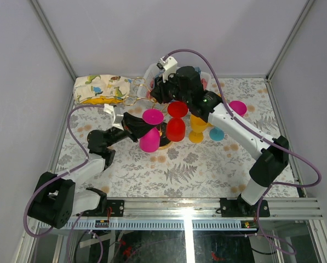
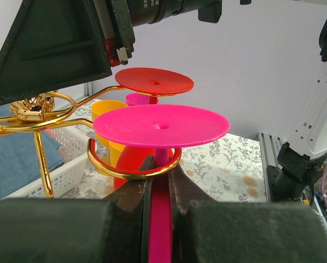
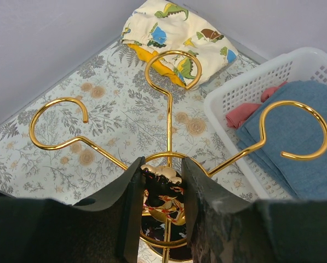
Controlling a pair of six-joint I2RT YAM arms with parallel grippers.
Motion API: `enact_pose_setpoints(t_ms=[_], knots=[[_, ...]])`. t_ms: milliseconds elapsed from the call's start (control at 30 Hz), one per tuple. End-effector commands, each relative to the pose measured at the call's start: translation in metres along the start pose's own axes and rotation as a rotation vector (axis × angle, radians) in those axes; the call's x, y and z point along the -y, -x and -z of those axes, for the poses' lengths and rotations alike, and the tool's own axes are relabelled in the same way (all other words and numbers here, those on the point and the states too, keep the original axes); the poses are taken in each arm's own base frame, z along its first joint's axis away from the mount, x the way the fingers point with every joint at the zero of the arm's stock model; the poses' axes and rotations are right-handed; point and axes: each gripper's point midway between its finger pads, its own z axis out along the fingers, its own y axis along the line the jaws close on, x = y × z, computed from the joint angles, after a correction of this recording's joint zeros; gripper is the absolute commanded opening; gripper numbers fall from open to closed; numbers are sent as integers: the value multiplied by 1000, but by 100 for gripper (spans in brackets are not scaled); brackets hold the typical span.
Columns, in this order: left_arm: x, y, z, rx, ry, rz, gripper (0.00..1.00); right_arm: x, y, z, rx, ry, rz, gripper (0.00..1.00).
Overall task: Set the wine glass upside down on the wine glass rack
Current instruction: Turn the wine glass upside down at the wine rack.
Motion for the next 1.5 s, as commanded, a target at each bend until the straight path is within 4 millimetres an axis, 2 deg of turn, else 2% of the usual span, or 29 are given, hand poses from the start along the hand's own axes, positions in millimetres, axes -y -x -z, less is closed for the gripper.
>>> enact_pose_setpoints(t_ms=[0,100,267,533,633,700,767,800,900,1000,1167,1233,1267,1300,1467], knots=[[17,29,-2,86,-40,-117,2,-5,2,-7,12,7,-42,0],[15,27,4,87,1,-123,6,-4,1,-6,10,3,-39,0],[10,19,8,57,37,-104,23,-4,-1,-8,7,5,-41,0],[4,7,12,8,79,-61,35,-5,-3,-10,4,11,-45,0],[4,4,19,8,124,-37,58,-4,-4,-10,-1,9,-38,0],[4,4,24,9,159,-23,64,-4,-4,-8,0,9,-33,0],[3,4,29,0,200,-12,93,-4,-3,-7,1,7,-27,1],[1,4,32,-6,226,-3,99,-3,-3,-6,2,6,-23,3],[0,4,42,-18,292,20,100,-4,-2,-4,4,8,-12,7],[2,4,51,-27,341,56,100,-6,0,-2,6,18,-7,17],[10,9,65,-26,408,110,100,-9,4,1,16,29,-5,43],[11,7,70,-50,444,141,100,-7,8,5,25,16,-6,54],[11,5,73,-70,462,157,100,-6,11,8,35,4,-12,67],[12,3,75,-87,476,171,100,-3,10,11,40,-15,-18,73],[20,7,82,-127,502,209,100,-1,27,28,104,-57,-63,88]])
